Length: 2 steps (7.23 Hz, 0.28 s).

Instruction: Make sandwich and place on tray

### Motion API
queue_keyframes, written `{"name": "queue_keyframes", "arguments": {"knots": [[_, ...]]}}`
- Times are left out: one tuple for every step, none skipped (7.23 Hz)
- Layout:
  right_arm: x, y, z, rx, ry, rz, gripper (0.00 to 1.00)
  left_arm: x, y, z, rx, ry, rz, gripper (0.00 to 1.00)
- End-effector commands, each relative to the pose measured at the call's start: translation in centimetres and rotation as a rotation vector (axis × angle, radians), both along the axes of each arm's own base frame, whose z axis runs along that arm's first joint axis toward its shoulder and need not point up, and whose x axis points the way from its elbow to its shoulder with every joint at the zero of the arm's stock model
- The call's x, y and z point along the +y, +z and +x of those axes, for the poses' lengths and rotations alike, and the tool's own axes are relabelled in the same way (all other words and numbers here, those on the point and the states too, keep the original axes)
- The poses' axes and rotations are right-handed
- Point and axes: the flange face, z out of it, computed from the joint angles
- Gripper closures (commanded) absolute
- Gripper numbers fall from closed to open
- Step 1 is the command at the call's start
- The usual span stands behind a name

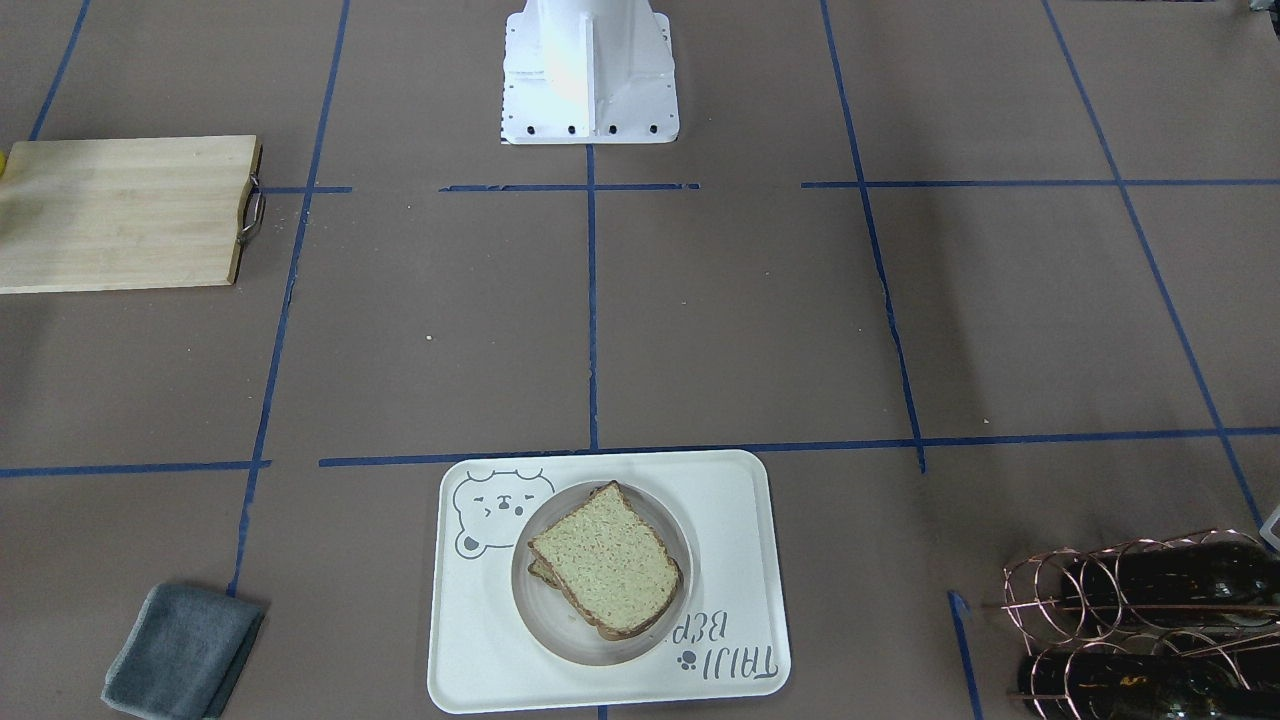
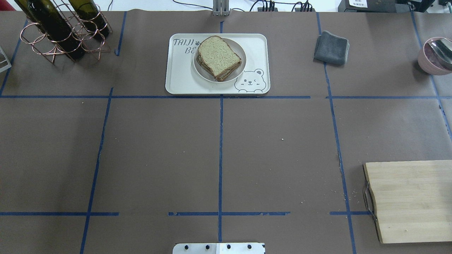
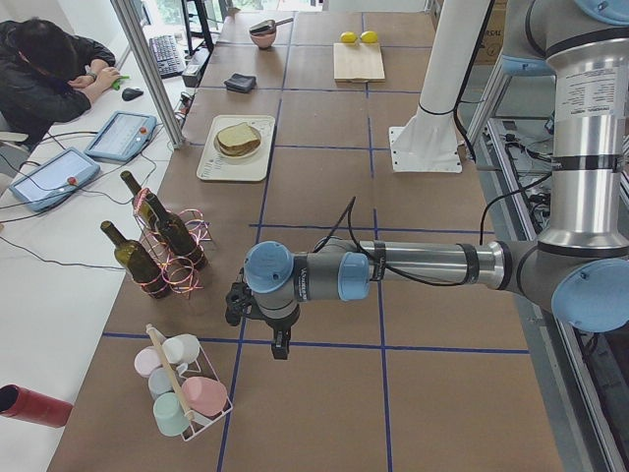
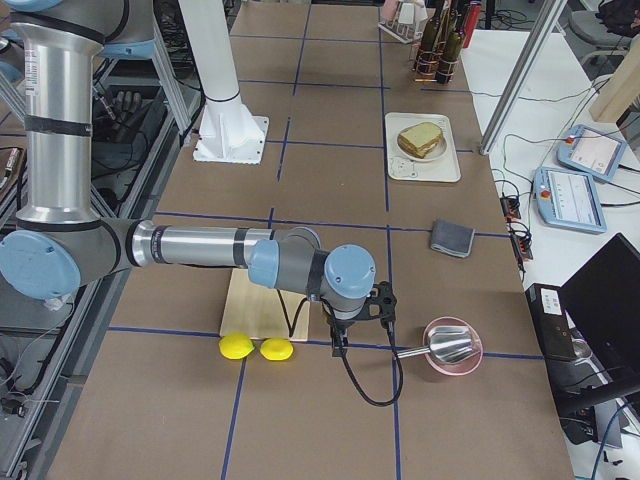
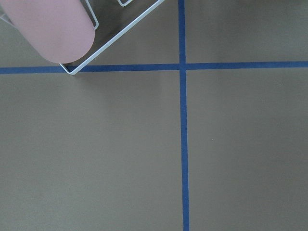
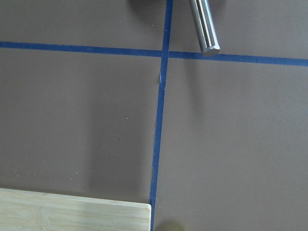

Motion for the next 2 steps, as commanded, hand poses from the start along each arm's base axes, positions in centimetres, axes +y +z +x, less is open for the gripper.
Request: {"name": "queue_keyframes", "arguments": {"knots": [[-0.05, -0.05, 0.01, 0.001, 0.000, 0.001, 0.00, -0.02, -0.08, 0.00, 0.000, 0.001, 0.003, 0.00], [-0.05, -0.05, 0.01, 0.001, 0.000, 0.001, 0.00, -0.02, -0.08, 0.00, 0.000, 0.000, 0.002, 0.00]]}}
